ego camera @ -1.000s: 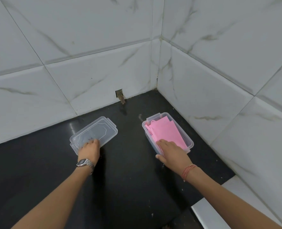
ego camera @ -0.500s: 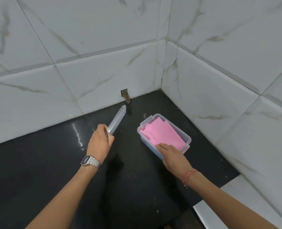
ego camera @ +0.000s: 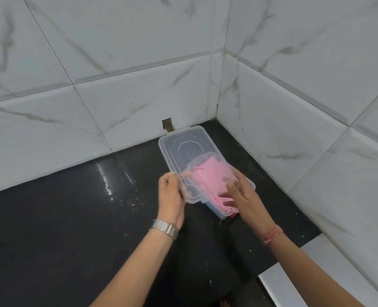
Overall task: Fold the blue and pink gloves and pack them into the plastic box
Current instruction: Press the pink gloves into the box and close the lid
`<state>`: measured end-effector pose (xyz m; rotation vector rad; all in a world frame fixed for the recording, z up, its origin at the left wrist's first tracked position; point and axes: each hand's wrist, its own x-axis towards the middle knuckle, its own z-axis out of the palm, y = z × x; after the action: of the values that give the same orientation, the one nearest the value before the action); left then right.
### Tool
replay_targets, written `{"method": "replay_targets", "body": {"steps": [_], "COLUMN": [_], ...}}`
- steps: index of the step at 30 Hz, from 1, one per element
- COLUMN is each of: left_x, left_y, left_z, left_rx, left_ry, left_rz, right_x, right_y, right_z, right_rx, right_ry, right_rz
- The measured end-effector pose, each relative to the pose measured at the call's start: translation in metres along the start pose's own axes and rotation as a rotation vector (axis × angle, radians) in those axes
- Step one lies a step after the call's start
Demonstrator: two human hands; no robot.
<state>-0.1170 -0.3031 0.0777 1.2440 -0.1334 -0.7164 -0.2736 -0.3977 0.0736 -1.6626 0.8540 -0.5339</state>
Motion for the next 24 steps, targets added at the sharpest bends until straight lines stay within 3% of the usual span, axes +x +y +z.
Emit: {"method": "replay_targets", "body": {"steps": [3,8,16,24], "left_x": [-0.006,-0.009,-0.011,-0.008], "left_y": [-0.02,-0.049,-0.069,-0.067], "left_z": [0.015,0.022,0.019,0.015], "left_rx": [0.066,0.278,0.651,0.751], "left_ry": [-0.066,-0.083,-0.074,-0.067], "left_rz": [-0.092,-0.179,-0.086,-0.053], "right_x": [0.011,0.029,0.031,0.025], "right_y": [0.005,0.028,0.054,0.068], "right_z": [-0.021,-0.059,-0.059,-0.049], "right_rx": [0.034,-0.041,-0.216,-0.153], "right_ry": [0.097,0.113,0.056,0.06], "right_rz": [0.051,0.156,0.225,0.246]}}
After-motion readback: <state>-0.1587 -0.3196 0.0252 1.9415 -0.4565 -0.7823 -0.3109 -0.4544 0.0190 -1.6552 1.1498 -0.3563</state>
